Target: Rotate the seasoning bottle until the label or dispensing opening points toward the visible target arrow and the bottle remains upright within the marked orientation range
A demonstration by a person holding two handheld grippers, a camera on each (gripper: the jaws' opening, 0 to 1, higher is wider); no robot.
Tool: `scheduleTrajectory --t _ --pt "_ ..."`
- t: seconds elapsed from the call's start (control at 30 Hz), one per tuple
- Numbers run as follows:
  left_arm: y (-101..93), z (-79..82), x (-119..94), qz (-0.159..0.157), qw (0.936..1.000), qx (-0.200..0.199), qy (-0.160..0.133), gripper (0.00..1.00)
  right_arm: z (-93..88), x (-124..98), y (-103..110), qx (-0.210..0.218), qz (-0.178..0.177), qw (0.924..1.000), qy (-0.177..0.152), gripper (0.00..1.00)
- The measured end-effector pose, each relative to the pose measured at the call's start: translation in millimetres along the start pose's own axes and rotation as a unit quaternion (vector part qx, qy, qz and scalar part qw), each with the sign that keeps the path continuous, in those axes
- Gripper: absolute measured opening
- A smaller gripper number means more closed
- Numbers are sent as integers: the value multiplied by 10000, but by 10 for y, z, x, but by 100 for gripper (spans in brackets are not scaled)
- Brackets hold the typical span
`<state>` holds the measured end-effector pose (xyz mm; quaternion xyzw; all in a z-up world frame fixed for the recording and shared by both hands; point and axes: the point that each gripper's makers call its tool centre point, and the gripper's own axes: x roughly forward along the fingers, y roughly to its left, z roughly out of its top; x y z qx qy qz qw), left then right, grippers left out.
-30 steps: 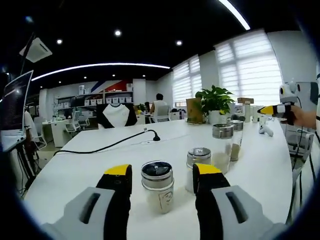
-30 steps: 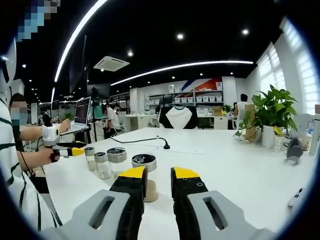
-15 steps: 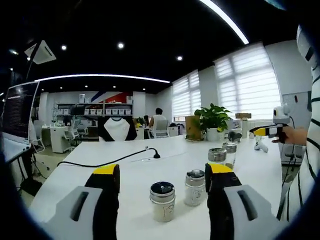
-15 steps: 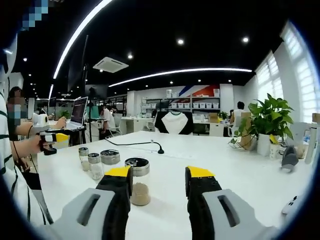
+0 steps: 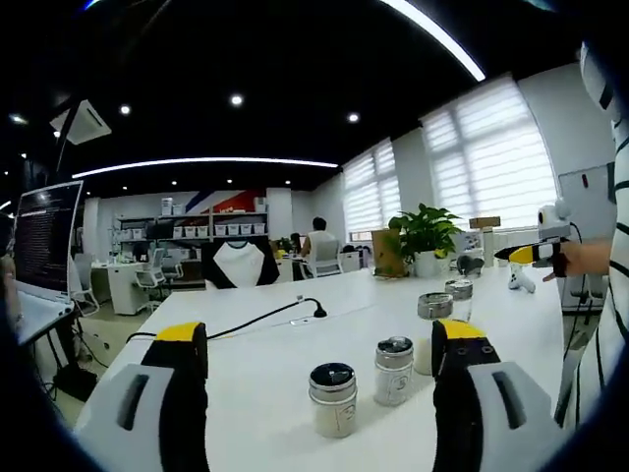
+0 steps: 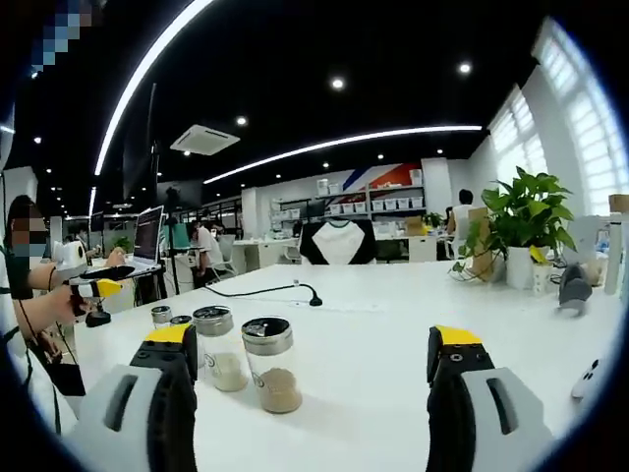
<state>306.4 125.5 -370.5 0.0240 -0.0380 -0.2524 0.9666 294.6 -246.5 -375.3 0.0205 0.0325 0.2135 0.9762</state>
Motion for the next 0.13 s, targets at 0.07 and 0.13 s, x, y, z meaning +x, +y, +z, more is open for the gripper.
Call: scheduleTrajectory --t 0.07,0.13 --pt "23 22 -28 45 10000 -71 -33 100 11 -10 12 -24 11 10000 -37 100" --pt "71 41 -51 122 9998 -142 -71 100 25 -17 -5 -25 -38 10000 -58 100"
